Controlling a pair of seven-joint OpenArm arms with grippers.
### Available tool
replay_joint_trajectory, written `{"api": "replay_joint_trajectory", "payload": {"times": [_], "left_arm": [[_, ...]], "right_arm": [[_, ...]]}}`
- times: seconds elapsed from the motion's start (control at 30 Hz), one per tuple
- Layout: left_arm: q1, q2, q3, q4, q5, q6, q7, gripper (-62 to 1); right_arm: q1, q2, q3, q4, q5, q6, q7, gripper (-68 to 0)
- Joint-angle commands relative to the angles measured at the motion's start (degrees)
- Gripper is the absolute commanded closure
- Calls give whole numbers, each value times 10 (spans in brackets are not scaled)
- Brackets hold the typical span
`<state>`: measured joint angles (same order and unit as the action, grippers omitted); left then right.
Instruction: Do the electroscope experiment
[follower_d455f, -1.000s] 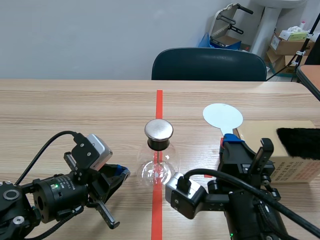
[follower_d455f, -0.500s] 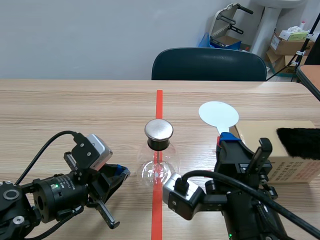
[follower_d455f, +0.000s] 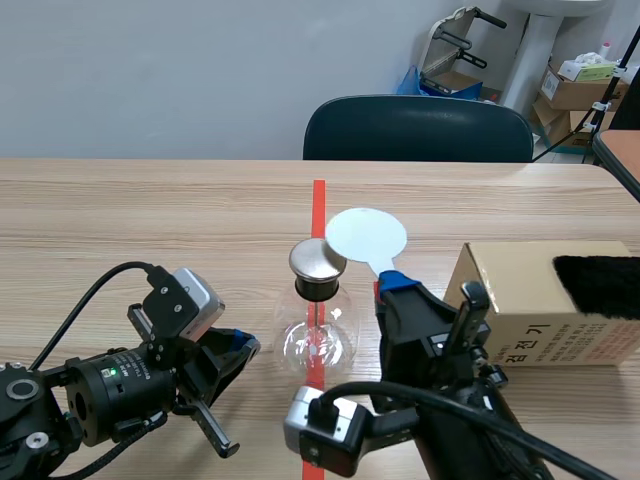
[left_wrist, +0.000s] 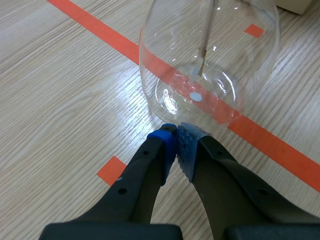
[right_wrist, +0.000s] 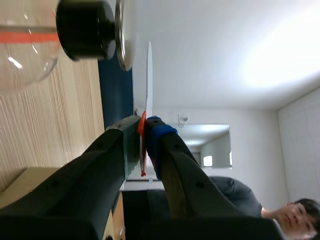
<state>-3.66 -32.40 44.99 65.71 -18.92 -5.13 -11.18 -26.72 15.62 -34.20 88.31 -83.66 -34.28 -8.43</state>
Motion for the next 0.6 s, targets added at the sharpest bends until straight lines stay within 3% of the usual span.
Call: {"api": "replay_joint_trajectory", "payload": {"times": [0.0,0.27,0.57], "left_arm": [[0,2,-1,7,-2,-1,-8,-15],[0,2,-1,7,-2,-1,-8,-15],[0,2,-1,7,-2,-1,-8,-15]], "right_arm": [[1,4,5,3,0,-7,16,-8],[1,4,5,3,0,-7,78,-8],[1,4,5,3,0,-7,90,-8]]}}
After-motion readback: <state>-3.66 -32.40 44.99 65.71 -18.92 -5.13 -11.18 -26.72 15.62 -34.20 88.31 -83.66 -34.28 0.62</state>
